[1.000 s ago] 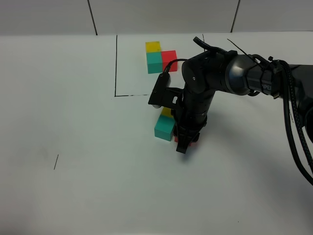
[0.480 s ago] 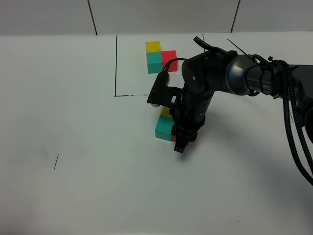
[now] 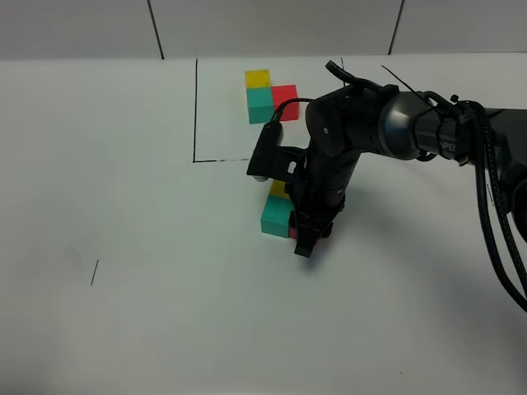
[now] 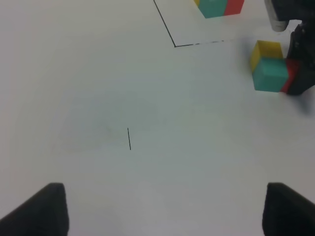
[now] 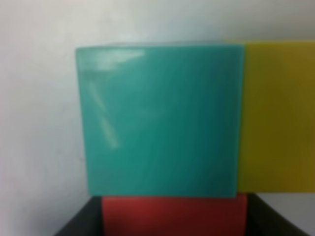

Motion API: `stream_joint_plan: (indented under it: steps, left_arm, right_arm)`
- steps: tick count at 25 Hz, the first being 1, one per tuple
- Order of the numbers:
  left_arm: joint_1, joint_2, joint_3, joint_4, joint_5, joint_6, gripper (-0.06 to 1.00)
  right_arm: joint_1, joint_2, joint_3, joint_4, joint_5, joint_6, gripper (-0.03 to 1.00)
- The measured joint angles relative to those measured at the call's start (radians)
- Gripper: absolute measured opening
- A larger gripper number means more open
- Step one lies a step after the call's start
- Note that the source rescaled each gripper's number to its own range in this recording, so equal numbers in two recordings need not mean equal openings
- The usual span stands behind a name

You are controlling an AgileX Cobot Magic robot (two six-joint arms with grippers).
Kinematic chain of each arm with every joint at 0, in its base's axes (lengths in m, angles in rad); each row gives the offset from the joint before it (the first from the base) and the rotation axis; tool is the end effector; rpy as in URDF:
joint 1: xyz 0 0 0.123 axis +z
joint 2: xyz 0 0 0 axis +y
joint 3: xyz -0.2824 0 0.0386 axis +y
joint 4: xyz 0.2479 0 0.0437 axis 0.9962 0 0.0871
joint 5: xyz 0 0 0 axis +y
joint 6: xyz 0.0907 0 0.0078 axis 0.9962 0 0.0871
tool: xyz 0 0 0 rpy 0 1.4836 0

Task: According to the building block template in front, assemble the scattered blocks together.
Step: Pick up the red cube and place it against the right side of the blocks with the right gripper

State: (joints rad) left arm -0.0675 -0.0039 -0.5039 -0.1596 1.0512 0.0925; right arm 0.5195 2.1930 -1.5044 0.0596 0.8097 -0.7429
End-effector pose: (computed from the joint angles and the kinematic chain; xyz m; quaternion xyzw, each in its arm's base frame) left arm -0.0069 -0.0121 0.2798 0.0706 0.8430 -0.0731 0.5282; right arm 0.3709 0.2167 0.1164 -0.5728 0.8155 0.0141 0.0818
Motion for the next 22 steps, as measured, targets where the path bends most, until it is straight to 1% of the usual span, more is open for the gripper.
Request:
stream_joint_plan:
  steps: [5,10,15,22]
  left_arm:
    - [0.000,0.000,0.000,0.000,0.000,0.000,0.83]
    - [0.000,0.000,0.000,0.000,0.000,0.000,0.83]
    - [0.000,0.000,0.000,0.000,0.000,0.000,0.83]
    - [0.000,0.000,0.000,0.000,0.000,0.000,0.83]
  right_arm:
    - [0.000,0.001,-0.001,0.000,0.006,-0.072,0.20]
    - [0.005,0.001,-0.002,-0.020,0.013,-0.130,0.20]
    - [0.007,0.001,-0.002,-0.034,0.019,-0.215,0.20]
    - [-0.004,0.001,-0.002,-0.030,0.031,-0.253,0.20]
